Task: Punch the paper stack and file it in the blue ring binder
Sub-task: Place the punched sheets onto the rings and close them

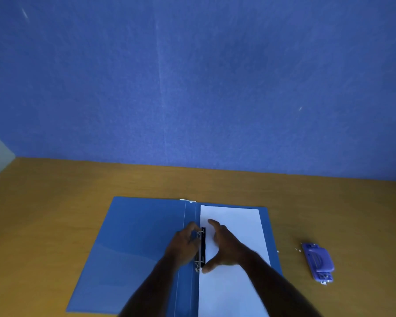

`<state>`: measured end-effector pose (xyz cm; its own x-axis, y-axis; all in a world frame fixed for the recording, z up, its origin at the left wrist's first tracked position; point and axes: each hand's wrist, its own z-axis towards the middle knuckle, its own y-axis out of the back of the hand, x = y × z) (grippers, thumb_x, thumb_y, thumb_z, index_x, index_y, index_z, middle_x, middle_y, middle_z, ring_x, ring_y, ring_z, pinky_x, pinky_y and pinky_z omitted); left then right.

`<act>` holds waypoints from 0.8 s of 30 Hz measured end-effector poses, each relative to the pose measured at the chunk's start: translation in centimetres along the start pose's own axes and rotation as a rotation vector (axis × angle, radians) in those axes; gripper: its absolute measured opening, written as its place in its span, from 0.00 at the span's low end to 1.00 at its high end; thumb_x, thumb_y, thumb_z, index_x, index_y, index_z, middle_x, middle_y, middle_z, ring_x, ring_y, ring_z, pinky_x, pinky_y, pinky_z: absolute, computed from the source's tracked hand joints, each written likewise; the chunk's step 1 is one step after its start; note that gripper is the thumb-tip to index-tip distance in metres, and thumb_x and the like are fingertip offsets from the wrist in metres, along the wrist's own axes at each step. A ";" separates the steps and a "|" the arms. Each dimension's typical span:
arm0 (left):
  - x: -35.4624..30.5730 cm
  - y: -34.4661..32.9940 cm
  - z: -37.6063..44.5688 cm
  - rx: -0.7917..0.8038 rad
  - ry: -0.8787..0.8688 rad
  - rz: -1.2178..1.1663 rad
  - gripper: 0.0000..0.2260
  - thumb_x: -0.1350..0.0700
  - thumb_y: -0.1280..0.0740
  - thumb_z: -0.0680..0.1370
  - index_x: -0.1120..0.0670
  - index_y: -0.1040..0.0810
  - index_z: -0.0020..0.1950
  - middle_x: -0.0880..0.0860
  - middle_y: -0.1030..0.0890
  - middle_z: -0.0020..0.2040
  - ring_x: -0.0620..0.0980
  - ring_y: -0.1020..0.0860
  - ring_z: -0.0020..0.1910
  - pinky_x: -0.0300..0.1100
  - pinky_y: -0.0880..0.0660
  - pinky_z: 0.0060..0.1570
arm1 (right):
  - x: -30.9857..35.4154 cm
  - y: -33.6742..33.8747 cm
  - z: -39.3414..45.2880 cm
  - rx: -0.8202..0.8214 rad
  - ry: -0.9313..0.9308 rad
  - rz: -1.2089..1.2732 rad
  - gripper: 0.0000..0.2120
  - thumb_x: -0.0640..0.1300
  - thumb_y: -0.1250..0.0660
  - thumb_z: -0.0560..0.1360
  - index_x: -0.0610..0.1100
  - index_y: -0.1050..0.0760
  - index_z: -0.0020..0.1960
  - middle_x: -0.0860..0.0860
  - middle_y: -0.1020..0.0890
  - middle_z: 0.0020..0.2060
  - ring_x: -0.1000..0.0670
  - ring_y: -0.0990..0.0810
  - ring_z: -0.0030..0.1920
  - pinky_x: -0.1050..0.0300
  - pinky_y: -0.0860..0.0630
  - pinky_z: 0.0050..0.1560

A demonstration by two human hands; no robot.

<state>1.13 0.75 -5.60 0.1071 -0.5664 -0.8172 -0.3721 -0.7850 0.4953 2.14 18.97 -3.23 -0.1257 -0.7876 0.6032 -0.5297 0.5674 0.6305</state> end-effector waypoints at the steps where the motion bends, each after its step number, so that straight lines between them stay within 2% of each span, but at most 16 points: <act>1: -0.2 0.1 -0.1 0.001 0.003 -0.035 0.06 0.54 0.39 0.76 0.43 0.28 0.51 0.59 0.18 0.36 0.57 0.17 0.33 0.58 0.18 0.35 | -0.3 0.1 -0.2 -0.014 0.004 0.038 0.68 0.56 0.15 0.52 0.51 0.54 0.80 0.49 0.32 0.66 0.50 0.29 0.63 0.54 0.27 0.63; 4: -0.7 0.2 -0.4 -0.008 0.015 -0.116 0.10 0.58 0.38 0.79 0.45 0.28 0.57 0.56 0.19 0.33 0.52 0.18 0.28 0.51 0.17 0.33 | -1.3 0.2 -0.8 -0.133 -0.014 0.155 0.65 0.58 0.15 0.50 0.50 0.46 0.78 0.51 0.28 0.57 0.53 0.26 0.53 0.60 0.25 0.53; 7: -0.8 0.1 -0.6 -0.096 -0.009 -0.111 0.15 0.59 0.36 0.78 0.49 0.30 0.63 0.50 0.25 0.28 0.46 0.25 0.25 0.50 0.22 0.32 | -2.5 0.3 -1.8 -0.295 -0.084 0.319 0.55 0.55 0.14 0.53 0.51 0.38 0.74 0.51 0.25 0.54 0.51 0.23 0.50 0.61 0.24 0.46; 9: -0.5 -0.2 -0.5 -0.161 -0.046 -0.080 0.16 0.60 0.34 0.76 0.51 0.28 0.64 0.48 0.28 0.27 0.43 0.29 0.25 0.46 0.26 0.31 | -3.5 0.6 -2.5 -0.400 -0.100 0.361 0.51 0.55 0.15 0.54 0.50 0.35 0.72 0.51 0.24 0.53 0.51 0.22 0.49 0.63 0.25 0.43; 11: -0.3 -0.4 -0.6 -0.210 -0.100 -0.031 0.16 0.57 0.33 0.76 0.52 0.26 0.63 0.46 0.28 0.29 0.41 0.28 0.27 0.40 0.28 0.33 | -4.7 1.0 -3.5 -0.468 -0.081 0.280 0.49 0.57 0.16 0.55 0.50 0.32 0.70 0.52 0.24 0.54 0.53 0.23 0.49 0.64 0.27 0.45; 12: 0.0 -0.4 -0.7 -0.223 -0.142 -0.016 0.16 0.53 0.33 0.75 0.51 0.26 0.63 0.45 0.26 0.31 0.41 0.27 0.30 0.40 0.27 0.35 | -5.2 1.1 -4.0 -0.472 -0.067 0.221 0.48 0.58 0.17 0.55 0.50 0.32 0.71 0.53 0.25 0.55 0.54 0.24 0.51 0.63 0.27 0.48; 14: 0.7 -0.5 -1.0 -0.218 -0.212 0.000 0.21 0.45 0.36 0.73 0.51 0.25 0.63 0.44 0.22 0.43 0.40 0.23 0.43 0.43 0.22 0.46 | -5.7 1.1 -5.0 -0.418 -0.046 0.121 0.50 0.62 0.19 0.56 0.52 0.34 0.72 0.54 0.27 0.60 0.54 0.26 0.59 0.60 0.27 0.59; 16: 1.3 -0.3 -1.3 -0.180 -0.269 0.008 0.25 0.44 0.36 0.72 0.52 0.26 0.67 0.48 0.23 0.57 0.42 0.24 0.57 0.46 0.23 0.57 | -5.6 0.9 -5.6 -0.313 -0.008 0.016 0.53 0.65 0.22 0.57 0.53 0.40 0.76 0.55 0.30 0.67 0.54 0.32 0.67 0.55 0.30 0.69; 17: 1.4 0.0 -1.6 -0.142 -0.288 0.020 0.27 0.44 0.34 0.72 0.51 0.28 0.69 0.47 0.26 0.62 0.42 0.26 0.60 0.46 0.24 0.60 | -5.3 0.7 -5.6 -0.263 0.016 -0.040 0.55 0.66 0.23 0.57 0.53 0.43 0.78 0.55 0.32 0.71 0.54 0.34 0.70 0.55 0.33 0.71; 19: 1.3 0.6 -2.1 -0.043 -0.282 0.078 0.34 0.41 0.29 0.70 0.47 0.34 0.73 0.43 0.32 0.68 0.41 0.28 0.63 0.44 0.25 0.62 | -4.3 0.3 -5.2 -0.203 0.069 -0.141 0.57 0.67 0.25 0.59 0.54 0.49 0.79 0.54 0.36 0.75 0.52 0.38 0.73 0.53 0.36 0.73; 21: 1.2 1.1 -2.4 0.066 -0.223 0.167 0.46 0.35 0.25 0.64 0.43 0.41 0.77 0.41 0.37 0.72 0.42 0.32 0.67 0.44 0.28 0.67 | -2.9 -0.1 -4.6 -0.173 0.117 -0.213 0.58 0.66 0.24 0.60 0.53 0.52 0.80 0.52 0.38 0.77 0.50 0.40 0.75 0.52 0.37 0.74; 24: 1.0 1.2 -2.3 0.128 -0.221 0.311 0.56 0.33 0.22 0.58 0.44 0.46 0.79 0.43 0.41 0.76 0.44 0.38 0.73 0.45 0.34 0.72 | -0.5 -0.2 -3.7 -0.150 0.171 -0.257 0.59 0.62 0.22 0.63 0.50 0.55 0.80 0.49 0.40 0.78 0.48 0.41 0.76 0.50 0.38 0.74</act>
<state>2.90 -1.38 -5.15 -0.2246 -0.6931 -0.6850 -0.4691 -0.5392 0.6994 5.38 20.11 -1.86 0.1449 -0.8650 0.4804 -0.3950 0.3946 0.8296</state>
